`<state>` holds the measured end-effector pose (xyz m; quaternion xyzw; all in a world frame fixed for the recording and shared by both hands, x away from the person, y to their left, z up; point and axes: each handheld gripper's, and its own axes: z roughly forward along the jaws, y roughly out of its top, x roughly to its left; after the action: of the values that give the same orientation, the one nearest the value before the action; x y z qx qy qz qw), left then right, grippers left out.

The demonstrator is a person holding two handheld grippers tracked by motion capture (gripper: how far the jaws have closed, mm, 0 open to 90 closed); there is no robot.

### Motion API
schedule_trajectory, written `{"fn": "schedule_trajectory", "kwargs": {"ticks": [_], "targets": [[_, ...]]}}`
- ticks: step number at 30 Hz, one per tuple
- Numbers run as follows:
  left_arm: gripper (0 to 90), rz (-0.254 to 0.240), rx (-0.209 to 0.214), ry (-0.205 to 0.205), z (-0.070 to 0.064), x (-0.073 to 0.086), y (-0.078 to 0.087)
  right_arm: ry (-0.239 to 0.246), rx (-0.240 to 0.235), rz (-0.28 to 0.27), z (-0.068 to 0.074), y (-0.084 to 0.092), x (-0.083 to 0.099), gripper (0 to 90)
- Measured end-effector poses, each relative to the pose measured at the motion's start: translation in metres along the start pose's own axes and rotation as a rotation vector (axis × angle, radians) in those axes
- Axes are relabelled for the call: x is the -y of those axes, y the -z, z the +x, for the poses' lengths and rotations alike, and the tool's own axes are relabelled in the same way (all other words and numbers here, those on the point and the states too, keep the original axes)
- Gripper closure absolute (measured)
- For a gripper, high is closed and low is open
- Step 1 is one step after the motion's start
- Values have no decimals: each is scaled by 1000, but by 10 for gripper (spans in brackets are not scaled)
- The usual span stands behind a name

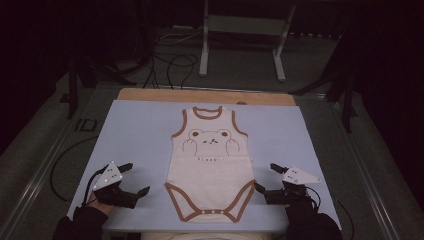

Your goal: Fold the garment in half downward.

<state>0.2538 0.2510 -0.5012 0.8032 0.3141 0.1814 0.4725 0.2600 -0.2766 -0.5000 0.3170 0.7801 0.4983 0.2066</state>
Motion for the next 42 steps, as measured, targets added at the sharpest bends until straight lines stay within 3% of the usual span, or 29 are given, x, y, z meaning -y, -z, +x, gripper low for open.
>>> {"fn": "schedule_trajectory", "kwargs": {"ticks": [10,18,23,29,38,42], "targets": [[0,18,10,-19,-2,0,-2,15,-6,19,2,-1,-1,88],[0,35,30,-32,-4,-1,-4,-1,-22,37,4,-2,-3,88],[0,9,51,-18,-3,-3,-4,-8,-27,39,5,-2,-5,87],[0,7,69,-44,-8,-9,-3,-1,-29,45,9,-1,-7,88],[0,-5,98,-56,-12,-22,1,-1,-40,3,13,7,-23,88],[0,5,108,-60,-12,-28,2,21,-29,16,14,11,-31,88]]}}
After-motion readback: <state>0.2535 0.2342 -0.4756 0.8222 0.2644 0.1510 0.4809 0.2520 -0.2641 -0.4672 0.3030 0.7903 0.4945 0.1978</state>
